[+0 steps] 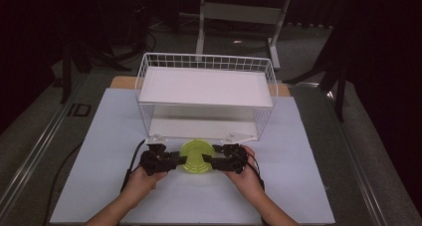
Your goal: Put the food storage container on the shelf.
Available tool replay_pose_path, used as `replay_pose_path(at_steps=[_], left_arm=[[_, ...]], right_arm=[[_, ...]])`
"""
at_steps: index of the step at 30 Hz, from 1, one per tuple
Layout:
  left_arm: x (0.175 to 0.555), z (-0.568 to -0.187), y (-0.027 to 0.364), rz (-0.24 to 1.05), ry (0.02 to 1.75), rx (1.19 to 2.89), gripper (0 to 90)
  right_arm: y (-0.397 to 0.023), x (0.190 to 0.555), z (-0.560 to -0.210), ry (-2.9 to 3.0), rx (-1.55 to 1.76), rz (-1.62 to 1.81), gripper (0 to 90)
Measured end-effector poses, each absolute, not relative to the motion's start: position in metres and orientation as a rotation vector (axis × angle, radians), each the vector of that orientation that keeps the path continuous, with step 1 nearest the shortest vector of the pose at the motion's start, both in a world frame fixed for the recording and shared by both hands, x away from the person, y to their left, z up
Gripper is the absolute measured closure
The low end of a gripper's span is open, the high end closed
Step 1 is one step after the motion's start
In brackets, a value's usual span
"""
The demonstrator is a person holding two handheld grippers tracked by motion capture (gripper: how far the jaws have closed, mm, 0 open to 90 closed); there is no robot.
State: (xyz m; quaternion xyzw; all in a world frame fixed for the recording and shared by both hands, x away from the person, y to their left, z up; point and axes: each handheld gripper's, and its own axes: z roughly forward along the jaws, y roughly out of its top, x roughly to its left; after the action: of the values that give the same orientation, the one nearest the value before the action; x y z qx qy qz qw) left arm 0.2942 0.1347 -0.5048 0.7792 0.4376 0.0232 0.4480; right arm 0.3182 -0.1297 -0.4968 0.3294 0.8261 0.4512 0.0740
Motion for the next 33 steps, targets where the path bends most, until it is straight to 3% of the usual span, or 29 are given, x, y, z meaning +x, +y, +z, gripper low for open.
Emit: replay_pose_path(at_steps=[4,6,13,14,24,33], left_arm=[[0.289,-0.505,0.135,0.06,1.088,1.931,67.4],[0.286,-0.506,0.135,0.058,1.083,1.936,68.3],[0.276,-0.508,0.136,0.051,1.068,1.929,71.2],[0.275,-0.508,0.137,0.054,1.077,1.926,74.6],[0.266,-0.5,0.134,0.122,1.057,1.928,81.4],[0.27,-0.472,0.129,0.22,0.957,1.86,82.1]], right_arm=[[-0.129,0.315,-0.494,2.488,0.981,1.349,54.4],[-0.132,0.313,-0.491,2.495,0.981,1.377,61.4],[-0.135,0.311,-0.488,2.522,0.969,1.388,67.7],[-0.136,0.31,-0.487,2.523,0.963,1.377,75.9],[-0.142,0.307,-0.489,2.528,0.972,1.369,79.7],[-0.15,0.305,-0.457,2.438,0.951,1.396,79.8]])
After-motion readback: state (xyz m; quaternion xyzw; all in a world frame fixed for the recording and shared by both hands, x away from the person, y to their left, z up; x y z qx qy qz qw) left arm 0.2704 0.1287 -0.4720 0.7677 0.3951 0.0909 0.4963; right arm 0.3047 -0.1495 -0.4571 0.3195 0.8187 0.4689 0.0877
